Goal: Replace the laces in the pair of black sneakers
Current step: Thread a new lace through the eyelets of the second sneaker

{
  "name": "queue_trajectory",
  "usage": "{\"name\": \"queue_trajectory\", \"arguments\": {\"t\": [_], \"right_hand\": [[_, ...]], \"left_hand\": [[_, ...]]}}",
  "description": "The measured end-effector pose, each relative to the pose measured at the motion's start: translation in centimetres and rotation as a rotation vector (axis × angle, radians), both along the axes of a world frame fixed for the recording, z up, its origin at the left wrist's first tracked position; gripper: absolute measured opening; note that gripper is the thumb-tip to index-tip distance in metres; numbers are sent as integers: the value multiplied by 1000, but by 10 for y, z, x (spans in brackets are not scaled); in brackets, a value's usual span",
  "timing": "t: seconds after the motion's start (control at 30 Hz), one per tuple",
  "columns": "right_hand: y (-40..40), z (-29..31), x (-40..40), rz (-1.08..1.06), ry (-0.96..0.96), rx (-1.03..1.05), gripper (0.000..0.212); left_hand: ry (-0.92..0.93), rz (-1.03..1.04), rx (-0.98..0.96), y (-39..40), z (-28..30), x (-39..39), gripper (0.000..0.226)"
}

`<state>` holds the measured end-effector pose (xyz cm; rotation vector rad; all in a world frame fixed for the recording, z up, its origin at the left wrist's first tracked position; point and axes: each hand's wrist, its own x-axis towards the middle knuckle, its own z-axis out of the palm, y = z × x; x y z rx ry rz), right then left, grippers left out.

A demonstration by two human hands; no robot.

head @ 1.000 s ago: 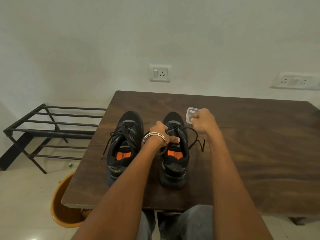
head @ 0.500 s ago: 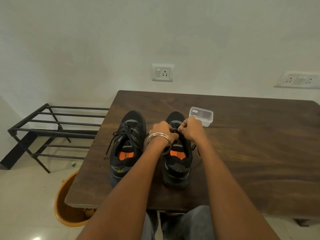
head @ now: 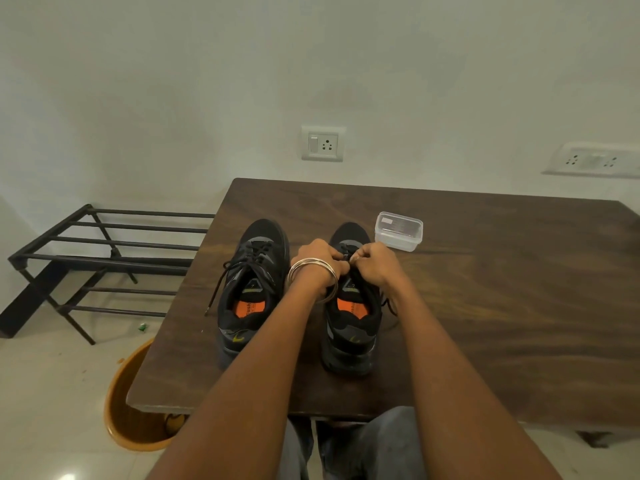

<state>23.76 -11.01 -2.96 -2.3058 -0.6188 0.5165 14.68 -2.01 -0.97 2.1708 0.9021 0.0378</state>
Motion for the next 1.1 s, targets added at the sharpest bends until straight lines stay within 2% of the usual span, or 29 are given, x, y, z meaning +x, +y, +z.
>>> {"name": "queue_trajectory", "arguments": {"t": [0.17, 0.33, 0.47, 0.63, 0.7, 0.77, 0.83, 0.9, 0.93, 1.03, 1.1], "right_hand": [[5, -5, 3, -34, 143, 55, 20], [9, -10, 1, -104, 157, 82, 16], [11, -16, 5, -180, 190, 121, 10], [3, -4, 4, -165, 267, 182, 10], [-8, 8, 8, -70, 349, 209, 9], [-20, 14, 16, 11, 389, 192, 35], [-28, 11, 25, 66, 330, 118, 79], [-36, 1, 33, 115, 263, 71, 125], [-39, -1, 34, 118, 241, 40, 134], [-43, 3, 28, 116, 220, -38, 113], [-42, 2, 27, 138, 237, -26, 122]], "left_hand": [[-16, 19, -41, 1, -2, 3, 28], [-30, 7, -123, 5, -5, 3, 27], [-106, 64, -201, 10, -10, 3, 18], [-69, 50, 49, 12, -17, 10, 8], [-56, 64, 111, 12, -19, 17, 18], [-28, 56, 130, 13, -19, 21, 20], [-15, 56, 139, 15, -21, 24, 15], [-15, 77, 153, 16, -22, 25, 21], [-22, 96, 160, 16, -20, 23, 23], [-94, 172, 194, 18, -11, 21, 26], [-273, 257, 145, 20, 2, 18, 25]]}}
